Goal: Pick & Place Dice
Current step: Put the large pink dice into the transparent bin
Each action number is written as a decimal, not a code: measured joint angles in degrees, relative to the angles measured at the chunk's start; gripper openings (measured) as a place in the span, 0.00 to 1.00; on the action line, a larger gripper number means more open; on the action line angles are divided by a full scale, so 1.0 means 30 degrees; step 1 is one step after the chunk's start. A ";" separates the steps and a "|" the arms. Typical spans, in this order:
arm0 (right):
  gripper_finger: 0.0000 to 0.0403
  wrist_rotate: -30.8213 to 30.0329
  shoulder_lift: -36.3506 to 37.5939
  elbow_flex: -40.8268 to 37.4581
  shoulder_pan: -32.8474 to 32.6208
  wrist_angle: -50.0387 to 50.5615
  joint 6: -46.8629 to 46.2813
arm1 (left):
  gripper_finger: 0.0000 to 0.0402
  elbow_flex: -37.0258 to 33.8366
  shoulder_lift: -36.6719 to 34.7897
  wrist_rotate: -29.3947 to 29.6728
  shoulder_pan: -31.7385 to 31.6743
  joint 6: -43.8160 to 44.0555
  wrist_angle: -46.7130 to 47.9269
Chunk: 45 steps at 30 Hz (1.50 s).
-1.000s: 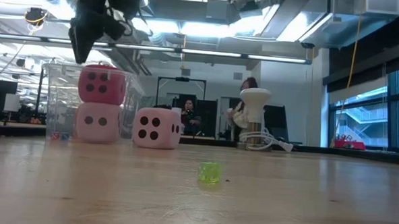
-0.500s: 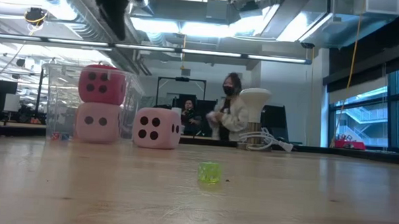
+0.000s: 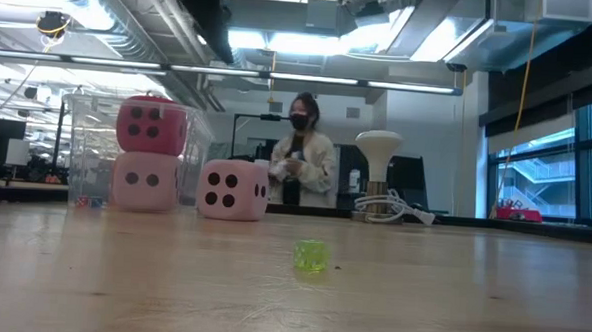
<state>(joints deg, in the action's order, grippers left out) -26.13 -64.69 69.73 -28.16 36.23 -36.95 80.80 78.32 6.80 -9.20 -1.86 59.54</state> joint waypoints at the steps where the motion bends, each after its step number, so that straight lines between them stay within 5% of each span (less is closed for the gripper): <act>1: 0.47 0.0000 -0.0006 0.0000 -0.0007 0.0000 0.0000 | 0.59 -0.0001 0.0387 -0.0260 0.0169 -0.0405 -0.0111; 7: 0.47 0.0066 -0.0006 0.0000 -0.0005 0.0000 -0.0017 | 0.64 0.0064 0.2966 -0.0406 0.0538 -0.1724 -0.1218; 13: 0.47 0.0097 -0.0006 0.0000 -0.0027 0.0245 -0.0461 | 0.63 0.0435 0.4874 0.2629 0.0555 -0.1293 -0.1366; 45: 0.47 0.0219 -0.0006 0.0000 -0.0036 0.0378 -0.0306 | 0.63 0.0065 0.6852 0.3373 0.0519 -0.2658 -0.1850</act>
<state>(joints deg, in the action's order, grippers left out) -25.47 -64.71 69.73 -28.27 37.36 -37.87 80.99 98.87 16.92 -7.64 -9.84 53.99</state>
